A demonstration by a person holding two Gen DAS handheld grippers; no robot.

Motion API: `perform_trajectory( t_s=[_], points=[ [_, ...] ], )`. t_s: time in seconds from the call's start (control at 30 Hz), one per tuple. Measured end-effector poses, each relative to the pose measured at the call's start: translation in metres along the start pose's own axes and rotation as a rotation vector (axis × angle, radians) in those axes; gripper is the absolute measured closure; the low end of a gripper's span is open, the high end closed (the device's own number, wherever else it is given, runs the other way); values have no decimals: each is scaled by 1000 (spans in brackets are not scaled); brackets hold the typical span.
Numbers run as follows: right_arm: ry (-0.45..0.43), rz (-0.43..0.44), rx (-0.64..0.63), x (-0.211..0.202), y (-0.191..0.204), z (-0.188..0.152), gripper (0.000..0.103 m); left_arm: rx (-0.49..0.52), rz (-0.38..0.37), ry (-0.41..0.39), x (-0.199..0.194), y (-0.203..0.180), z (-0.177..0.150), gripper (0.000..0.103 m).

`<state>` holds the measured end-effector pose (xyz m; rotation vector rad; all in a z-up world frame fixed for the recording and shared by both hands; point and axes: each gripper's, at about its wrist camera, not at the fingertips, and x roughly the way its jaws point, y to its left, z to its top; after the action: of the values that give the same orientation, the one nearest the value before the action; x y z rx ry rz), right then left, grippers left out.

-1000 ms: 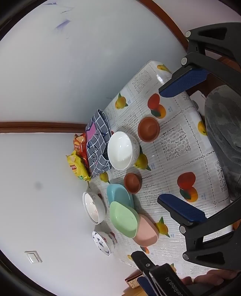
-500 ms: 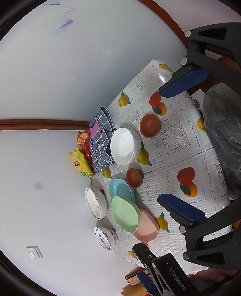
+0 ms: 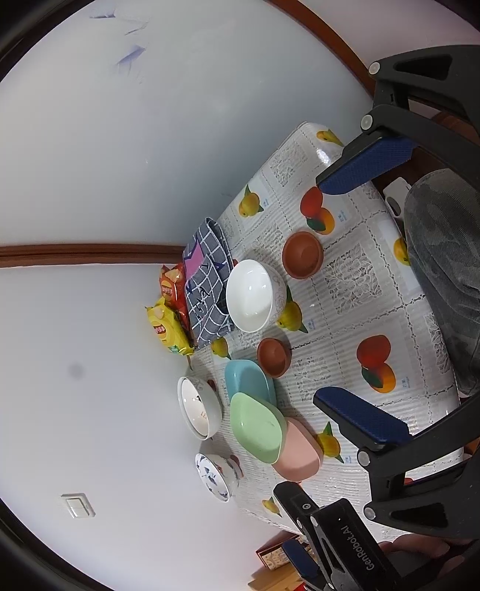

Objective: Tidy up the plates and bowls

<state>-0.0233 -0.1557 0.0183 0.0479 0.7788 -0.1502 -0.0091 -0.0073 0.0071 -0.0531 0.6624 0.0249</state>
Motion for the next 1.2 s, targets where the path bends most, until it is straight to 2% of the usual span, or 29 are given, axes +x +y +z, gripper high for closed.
perform_trajectory(
  t_s=[1.2],
  points=[
    [-3, 5, 12, -3, -1, -2, 0, 1, -2, 0, -5, -5, -2, 0]
  ],
)
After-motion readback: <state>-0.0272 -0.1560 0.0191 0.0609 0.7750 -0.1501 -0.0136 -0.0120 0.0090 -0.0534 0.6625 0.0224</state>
